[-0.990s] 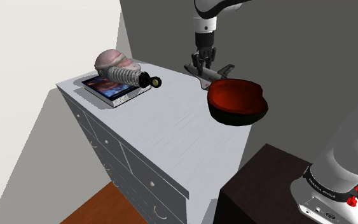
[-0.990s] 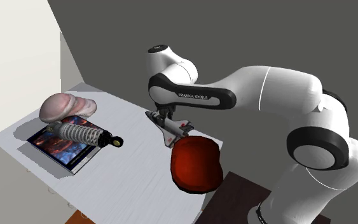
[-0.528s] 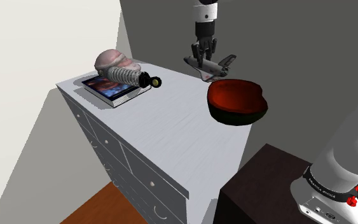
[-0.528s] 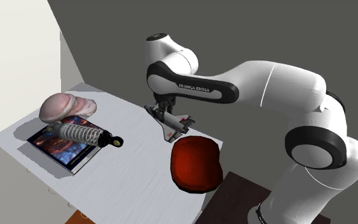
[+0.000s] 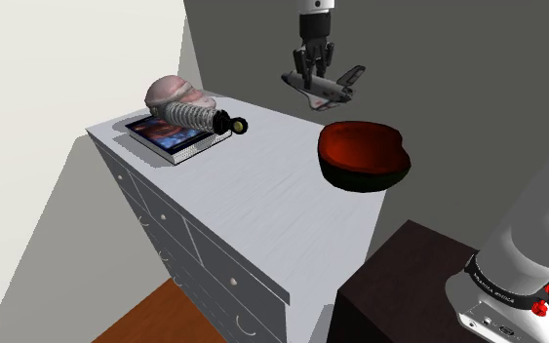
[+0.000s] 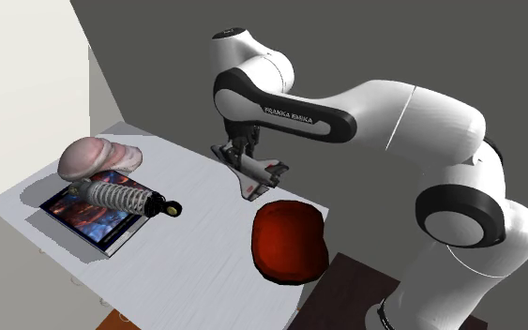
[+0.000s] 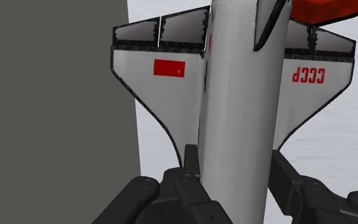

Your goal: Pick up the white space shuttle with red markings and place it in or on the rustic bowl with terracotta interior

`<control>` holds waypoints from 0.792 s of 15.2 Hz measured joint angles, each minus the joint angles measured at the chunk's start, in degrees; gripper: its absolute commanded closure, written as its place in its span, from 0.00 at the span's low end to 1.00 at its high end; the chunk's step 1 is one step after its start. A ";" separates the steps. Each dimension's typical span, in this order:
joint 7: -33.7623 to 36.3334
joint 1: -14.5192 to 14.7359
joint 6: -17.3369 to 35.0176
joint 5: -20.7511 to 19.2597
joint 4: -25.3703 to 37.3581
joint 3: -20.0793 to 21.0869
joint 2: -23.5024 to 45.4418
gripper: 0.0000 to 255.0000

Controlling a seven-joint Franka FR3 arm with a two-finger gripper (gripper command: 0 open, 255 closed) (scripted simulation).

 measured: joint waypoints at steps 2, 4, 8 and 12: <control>0.06 0.02 -1.93 -0.05 2.66 0.02 0.74 1.00; 0.09 0.04 -3.36 -0.08 4.46 0.03 1.10 1.00; 1.21 0.62 -1.65 0.55 -4.40 0.59 -6.05 1.00; 3.50 1.80 -0.30 1.67 -14.39 1.88 -14.81 1.00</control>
